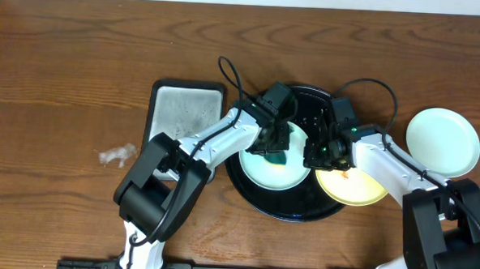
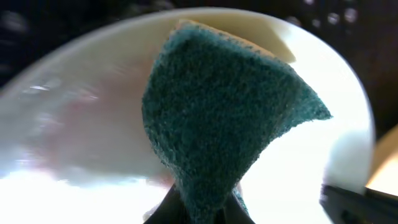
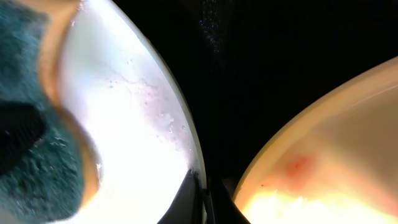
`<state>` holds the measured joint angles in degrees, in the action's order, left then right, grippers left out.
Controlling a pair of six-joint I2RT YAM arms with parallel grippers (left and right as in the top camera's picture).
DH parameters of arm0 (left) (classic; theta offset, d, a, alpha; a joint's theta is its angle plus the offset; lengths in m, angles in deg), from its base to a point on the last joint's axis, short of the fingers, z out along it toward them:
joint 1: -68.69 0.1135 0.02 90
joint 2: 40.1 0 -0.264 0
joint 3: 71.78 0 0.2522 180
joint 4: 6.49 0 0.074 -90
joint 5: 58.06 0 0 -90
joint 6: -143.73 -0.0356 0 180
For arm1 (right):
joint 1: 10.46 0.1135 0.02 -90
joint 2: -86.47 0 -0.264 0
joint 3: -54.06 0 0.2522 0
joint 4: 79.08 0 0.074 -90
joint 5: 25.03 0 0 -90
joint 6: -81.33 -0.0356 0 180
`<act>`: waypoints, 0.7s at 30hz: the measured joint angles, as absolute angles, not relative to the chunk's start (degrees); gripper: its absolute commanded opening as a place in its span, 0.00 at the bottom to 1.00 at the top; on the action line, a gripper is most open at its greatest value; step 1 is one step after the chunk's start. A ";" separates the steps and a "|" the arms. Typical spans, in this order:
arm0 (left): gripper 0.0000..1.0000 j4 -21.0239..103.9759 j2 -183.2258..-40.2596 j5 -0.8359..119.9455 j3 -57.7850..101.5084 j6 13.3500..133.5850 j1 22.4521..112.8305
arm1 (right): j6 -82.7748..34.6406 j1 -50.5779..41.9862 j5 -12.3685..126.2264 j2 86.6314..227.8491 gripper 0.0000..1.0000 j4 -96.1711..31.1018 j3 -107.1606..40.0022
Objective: Clean dirty plates on tray and stack at the side
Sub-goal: 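Scrub the pale green plate with the sponge in the left gripper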
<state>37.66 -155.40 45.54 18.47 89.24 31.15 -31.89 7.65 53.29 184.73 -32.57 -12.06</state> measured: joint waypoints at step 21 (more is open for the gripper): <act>0.07 55.48 -153.26 27.77 21.64 83.71 31.06 | -30.58 7.76 52.90 184.86 0.01 -32.87 -12.21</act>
<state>55.48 -153.26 27.77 21.64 83.71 31.06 -30.58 7.76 52.90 184.86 -32.87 -12.21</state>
